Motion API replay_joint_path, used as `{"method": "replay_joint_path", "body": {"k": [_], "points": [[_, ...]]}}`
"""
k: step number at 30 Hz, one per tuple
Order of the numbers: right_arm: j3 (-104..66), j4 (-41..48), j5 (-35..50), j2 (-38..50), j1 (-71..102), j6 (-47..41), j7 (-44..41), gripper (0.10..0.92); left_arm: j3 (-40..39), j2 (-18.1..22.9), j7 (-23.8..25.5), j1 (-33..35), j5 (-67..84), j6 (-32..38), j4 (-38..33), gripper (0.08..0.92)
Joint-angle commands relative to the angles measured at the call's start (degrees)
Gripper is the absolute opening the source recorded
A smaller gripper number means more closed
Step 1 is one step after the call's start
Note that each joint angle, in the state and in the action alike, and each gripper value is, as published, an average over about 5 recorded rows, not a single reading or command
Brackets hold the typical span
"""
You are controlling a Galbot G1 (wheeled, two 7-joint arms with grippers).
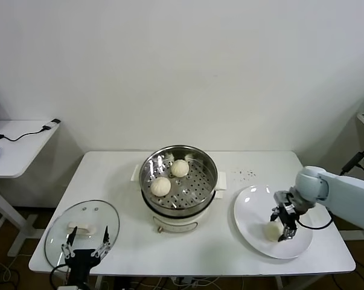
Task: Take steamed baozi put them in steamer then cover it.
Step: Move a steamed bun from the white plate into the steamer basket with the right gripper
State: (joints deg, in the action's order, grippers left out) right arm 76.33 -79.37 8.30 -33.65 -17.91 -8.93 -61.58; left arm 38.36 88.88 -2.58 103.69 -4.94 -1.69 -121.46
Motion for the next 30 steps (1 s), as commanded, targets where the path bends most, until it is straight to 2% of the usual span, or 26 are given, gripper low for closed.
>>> {"method": "replay_joint_path", "body": {"k": [1, 6, 12, 19, 30], "points": [[9.0, 1.2, -3.6, -7.3, -19.8, 15.8, -3.2, 0.687, 0.0, -0.1, 0.0, 0.2, 0.0, 0.0, -0.2, 0.823], [12.4, 4.1, -4.4, -16.3, -31.0, 27.1, -4.6, 0.687, -0.1, -0.3, 0.1, 1.0, -0.6, 0.1, -0.7, 0.823], [10.8, 7.9, -6.4, -26.5, -36.2, 39.7, -5.5, 0.687, -0.9, -0.4, 0.2, 1.1, -2.1, 0.0, -0.9, 0.823], [5.1, 9.2, -8.2, -35.8, -32.7, 42.5, -6.6, 0.687, -1.4, -0.7, 0.2, 0.2, -2.9, -0.5, -1.3, 0.823], [3.4, 6.6, -10.9, -43.7, -20.7, 42.2, -6.8, 0.688, -1.0, -0.3, 0.1, -0.1, -3.7, -0.6, -0.4, 0.823]]}}
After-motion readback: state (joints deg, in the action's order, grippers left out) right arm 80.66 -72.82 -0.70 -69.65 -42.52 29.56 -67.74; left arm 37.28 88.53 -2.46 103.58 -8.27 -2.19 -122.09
